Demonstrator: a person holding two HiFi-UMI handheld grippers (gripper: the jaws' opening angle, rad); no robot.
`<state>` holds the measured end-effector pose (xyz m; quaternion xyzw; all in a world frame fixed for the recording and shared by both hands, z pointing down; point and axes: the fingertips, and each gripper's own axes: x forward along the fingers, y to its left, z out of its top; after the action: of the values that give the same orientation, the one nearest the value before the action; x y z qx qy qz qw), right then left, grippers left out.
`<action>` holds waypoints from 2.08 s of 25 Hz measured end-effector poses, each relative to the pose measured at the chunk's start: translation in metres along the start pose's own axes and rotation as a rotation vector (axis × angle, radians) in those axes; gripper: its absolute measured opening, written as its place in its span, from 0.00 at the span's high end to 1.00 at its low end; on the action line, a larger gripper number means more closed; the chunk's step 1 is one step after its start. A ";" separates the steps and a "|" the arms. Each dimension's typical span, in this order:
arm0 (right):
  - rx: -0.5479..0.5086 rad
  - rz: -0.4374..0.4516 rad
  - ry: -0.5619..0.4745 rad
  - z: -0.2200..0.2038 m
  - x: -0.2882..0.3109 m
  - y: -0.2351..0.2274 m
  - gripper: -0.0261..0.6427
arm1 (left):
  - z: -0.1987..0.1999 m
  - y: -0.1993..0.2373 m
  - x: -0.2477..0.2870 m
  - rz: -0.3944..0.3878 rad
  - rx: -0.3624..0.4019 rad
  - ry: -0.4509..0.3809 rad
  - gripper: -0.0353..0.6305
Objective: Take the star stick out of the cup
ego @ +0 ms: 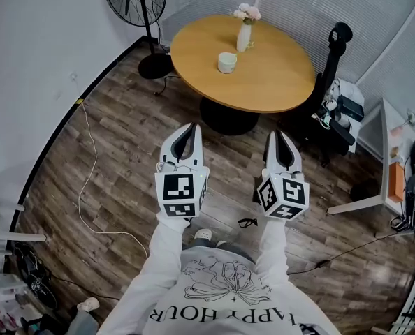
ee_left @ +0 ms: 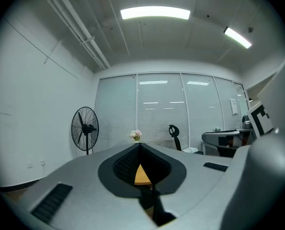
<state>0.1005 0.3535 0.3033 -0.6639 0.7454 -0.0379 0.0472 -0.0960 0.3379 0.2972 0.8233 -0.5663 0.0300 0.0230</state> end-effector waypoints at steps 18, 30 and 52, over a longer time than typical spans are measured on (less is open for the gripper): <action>0.016 0.002 0.040 -0.024 0.046 0.008 0.84 | -0.023 0.036 0.037 -0.004 -0.007 0.045 0.94; 0.037 0.068 0.040 -0.026 0.166 -0.021 0.82 | -0.015 0.068 0.138 0.069 0.001 0.041 0.94; 0.061 0.192 0.078 -0.025 0.386 -0.098 0.82 | 0.002 0.089 0.350 0.161 0.000 0.074 0.94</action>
<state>0.1497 -0.0411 0.3323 -0.5856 0.8054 -0.0816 0.0416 -0.0539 -0.0194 0.3224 0.7736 -0.6293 0.0622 0.0416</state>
